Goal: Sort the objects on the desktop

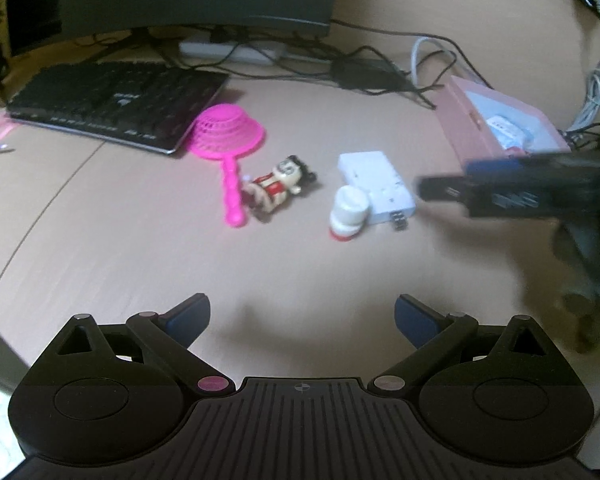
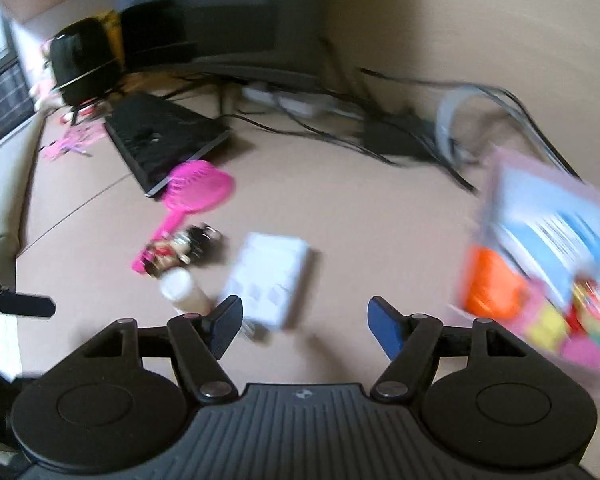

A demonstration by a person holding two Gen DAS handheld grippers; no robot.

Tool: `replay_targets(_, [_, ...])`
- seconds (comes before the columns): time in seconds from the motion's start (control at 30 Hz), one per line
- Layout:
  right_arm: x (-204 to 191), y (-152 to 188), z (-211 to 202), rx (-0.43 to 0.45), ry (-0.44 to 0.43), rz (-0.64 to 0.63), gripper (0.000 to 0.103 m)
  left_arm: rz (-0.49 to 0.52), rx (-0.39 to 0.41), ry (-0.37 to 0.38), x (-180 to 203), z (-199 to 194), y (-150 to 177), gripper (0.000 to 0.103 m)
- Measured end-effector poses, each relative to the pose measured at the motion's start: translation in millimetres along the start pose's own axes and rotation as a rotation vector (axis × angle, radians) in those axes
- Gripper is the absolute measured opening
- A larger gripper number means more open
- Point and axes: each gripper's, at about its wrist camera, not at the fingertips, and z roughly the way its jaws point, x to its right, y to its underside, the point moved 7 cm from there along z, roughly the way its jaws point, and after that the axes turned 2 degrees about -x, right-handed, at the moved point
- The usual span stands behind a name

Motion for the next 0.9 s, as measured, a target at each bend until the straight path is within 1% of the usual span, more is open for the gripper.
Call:
replay_targets(0.07, [-11,-11,16,0.000,0.000,-0.015,0.069,0.000,-0.001,-0.008,-2,-4,2,0.101])
replay_targets(0.13, [-16,-18,34,-0.017,-0.014,0.004,0.069,0.009,0.001,-0.015,-3,-7,3,0.101])
replay_targets(0.23, [-17,-18,57,-0.056,-0.025,0.023,0.068,0.030,0.003,-0.023,-4,-9,4,0.101])
replay_targets(0.27, [-17,-15,60,-0.066,-0.022,0.031,0.058,0.035,0.001,-0.025,-5,-9,4,0.101])
replay_targets(0.3, [-17,-12,59,-0.078,-0.026,0.037,0.052,0.038,-0.001,-0.025,-5,-8,4,0.101])
replay_targets(0.37, [-16,-2,49,-0.084,-0.045,0.048,0.048,0.041,-0.004,-0.022,-5,-5,2,0.101])
replay_targets(0.43, [-15,12,33,-0.090,-0.063,0.060,0.048,0.048,-0.005,-0.011,-2,0,-2,0.101])
replay_targets(0.5, [-7,26,14,-0.102,-0.099,0.106,0.050,0.061,-0.005,0.010,6,4,-5,0.101])
replay_targets(0.53, [-1,31,3,-0.093,-0.101,0.132,0.056,0.070,-0.003,0.023,10,6,-7,0.101])
replay_targets(0.57, [8,35,-12,-0.068,-0.085,0.157,0.062,0.080,0.002,0.036,16,7,-8,0.101])
replay_targets(0.63, [35,41,-46,0.003,-0.016,0.221,0.068,0.094,0.008,0.059,25,9,-11,0.101])
replay_targets(0.67, [52,43,-63,0.043,0.037,0.263,0.072,0.098,0.009,0.069,29,11,-12,0.101])
replay_targets(0.7, [75,45,-83,0.092,0.118,0.313,0.076,0.100,0.008,0.078,34,12,-12,0.101])
replay_targets(0.73, [92,46,-96,0.131,0.196,0.349,0.086,0.104,0.006,0.086,38,14,-12,0.101])
replay_targets(0.77, [112,49,-109,0.177,0.303,0.388,0.095,0.109,0.003,0.095,43,15,-12,0.101])
replay_targets(0.8, [135,52,-121,0.218,0.414,0.424,0.098,0.116,0.001,0.104,48,15,-12,0.101])
replay_targets(0.83, [149,54,-125,0.234,0.460,0.443,0.098,0.128,-0.002,0.113,53,15,-12,0.101])
replay_targets(0.9, [182,60,-124,0.244,0.503,0.508,0.098,0.155,-0.004,0.122,61,14,-10,0.101])
